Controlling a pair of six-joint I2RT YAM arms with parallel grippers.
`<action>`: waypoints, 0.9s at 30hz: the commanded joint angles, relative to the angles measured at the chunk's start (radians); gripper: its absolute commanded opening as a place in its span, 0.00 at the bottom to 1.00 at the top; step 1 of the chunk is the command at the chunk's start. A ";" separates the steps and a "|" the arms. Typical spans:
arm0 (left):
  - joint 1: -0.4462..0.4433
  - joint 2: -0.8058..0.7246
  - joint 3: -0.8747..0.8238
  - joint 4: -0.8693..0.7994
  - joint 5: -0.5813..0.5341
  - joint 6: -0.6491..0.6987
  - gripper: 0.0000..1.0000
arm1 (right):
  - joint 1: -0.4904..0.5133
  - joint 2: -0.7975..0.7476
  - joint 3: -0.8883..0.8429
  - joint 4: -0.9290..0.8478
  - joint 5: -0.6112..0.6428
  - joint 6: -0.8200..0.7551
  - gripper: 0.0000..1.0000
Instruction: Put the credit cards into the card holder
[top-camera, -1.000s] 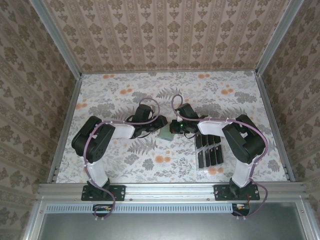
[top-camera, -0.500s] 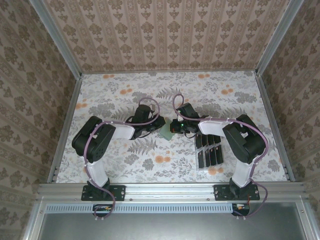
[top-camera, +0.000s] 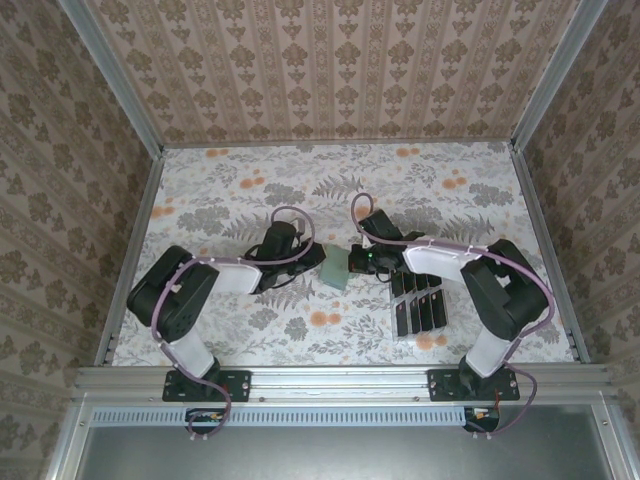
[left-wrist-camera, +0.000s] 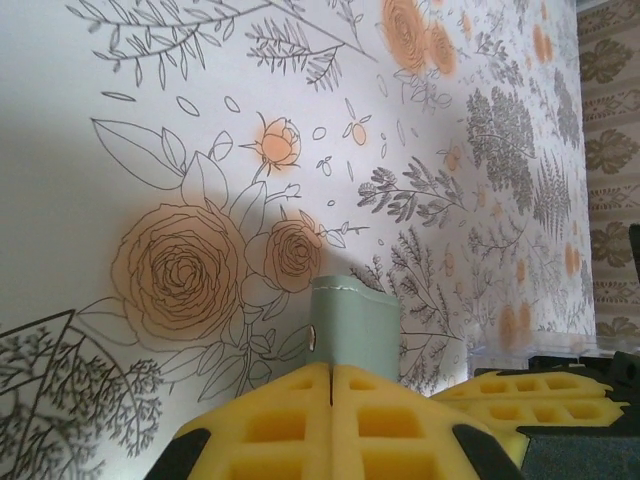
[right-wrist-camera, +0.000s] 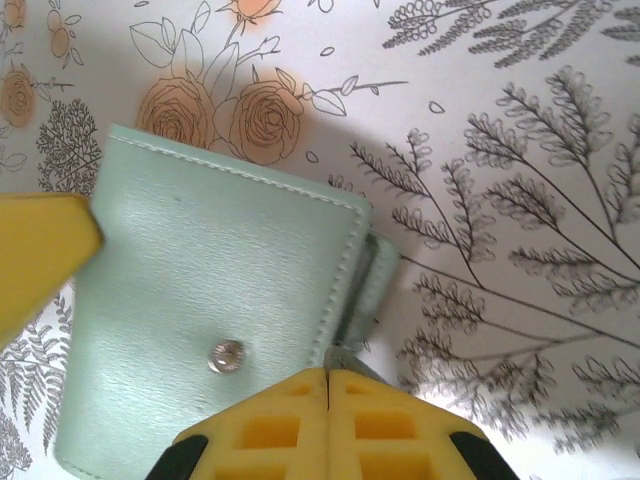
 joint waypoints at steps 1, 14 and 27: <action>0.001 -0.064 -0.032 -0.026 -0.059 0.031 0.00 | 0.016 -0.063 -0.006 -0.082 0.030 0.012 0.00; 0.014 -0.239 -0.059 -0.246 -0.147 0.141 0.38 | 0.061 -0.155 0.073 -0.046 -0.100 0.039 0.00; 0.019 -0.302 -0.043 -0.346 -0.115 0.230 0.64 | 0.093 -0.179 0.103 -0.042 -0.112 0.052 0.00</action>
